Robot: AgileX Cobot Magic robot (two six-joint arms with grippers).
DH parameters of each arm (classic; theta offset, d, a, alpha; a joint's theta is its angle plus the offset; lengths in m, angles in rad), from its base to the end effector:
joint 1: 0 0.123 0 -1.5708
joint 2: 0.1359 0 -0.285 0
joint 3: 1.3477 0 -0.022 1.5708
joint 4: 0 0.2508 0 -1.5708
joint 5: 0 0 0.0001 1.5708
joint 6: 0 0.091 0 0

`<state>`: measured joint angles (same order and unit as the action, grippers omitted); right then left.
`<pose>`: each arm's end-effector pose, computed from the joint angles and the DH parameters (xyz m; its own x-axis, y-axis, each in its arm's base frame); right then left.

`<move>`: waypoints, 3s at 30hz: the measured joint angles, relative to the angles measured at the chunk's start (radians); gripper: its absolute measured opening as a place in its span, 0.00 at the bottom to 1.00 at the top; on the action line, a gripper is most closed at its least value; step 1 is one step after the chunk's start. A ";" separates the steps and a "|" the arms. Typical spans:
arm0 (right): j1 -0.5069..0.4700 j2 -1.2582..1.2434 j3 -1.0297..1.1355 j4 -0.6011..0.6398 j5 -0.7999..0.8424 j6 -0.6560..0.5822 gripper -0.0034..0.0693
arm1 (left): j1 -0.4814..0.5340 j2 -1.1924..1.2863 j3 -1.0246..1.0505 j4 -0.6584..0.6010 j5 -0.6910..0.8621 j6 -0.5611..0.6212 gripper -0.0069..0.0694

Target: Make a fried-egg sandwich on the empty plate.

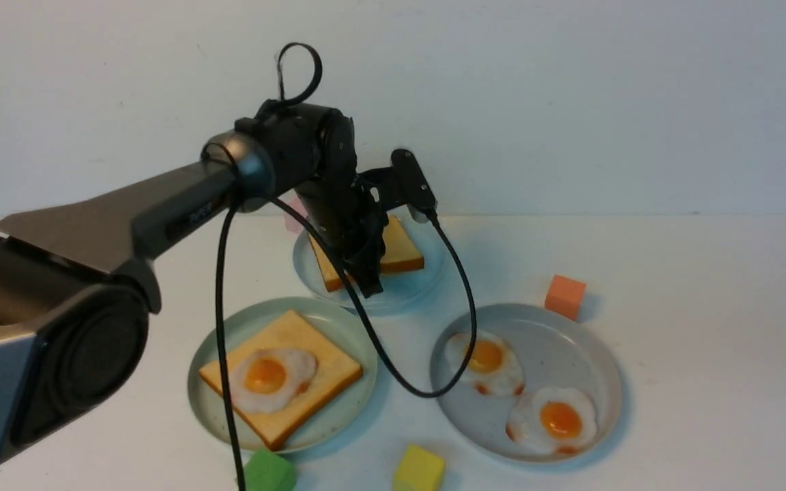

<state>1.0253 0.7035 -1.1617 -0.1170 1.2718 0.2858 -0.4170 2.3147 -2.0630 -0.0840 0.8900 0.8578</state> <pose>0.0503 0.0634 0.4240 -0.5334 -0.4029 -0.7437 -0.6954 0.7094 0.1145 0.4689 -0.2142 0.2063 -0.2381 0.8921 -0.3841 0.8731 0.3698 0.3176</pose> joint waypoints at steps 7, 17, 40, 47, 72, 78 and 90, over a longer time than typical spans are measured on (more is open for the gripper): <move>0.000 0.000 0.000 -0.001 0.000 0.000 0.07 | -0.034 -0.235 0.008 0.011 0.138 -0.259 0.14; 0.000 0.000 0.000 -0.003 0.000 -0.004 0.08 | -0.222 -0.507 0.438 0.339 0.258 -0.836 0.14; 0.000 0.000 0.000 -0.002 0.000 -0.023 0.10 | -0.251 -0.508 0.853 0.474 -0.110 -0.885 0.13; 0.000 0.000 0.000 -0.002 0.000 -0.023 0.11 | -0.251 -0.470 0.853 0.463 -0.118 -0.891 0.13; 0.000 0.000 0.000 -0.001 0.000 -0.023 0.14 | -0.251 -0.562 0.846 0.376 -0.119 -0.933 0.61; 0.000 0.000 0.000 -0.001 0.000 -0.023 0.15 | -0.252 -0.922 0.876 0.236 -0.096 -0.966 0.28; 0.000 0.000 0.000 -0.001 -0.011 0.025 0.16 | -0.252 -1.861 1.576 0.110 -0.643 -0.984 0.07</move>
<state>1.0253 0.7035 -1.1617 -0.1182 1.2611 0.3112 -0.6694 0.4540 -0.4874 0.0256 0.2471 -0.1266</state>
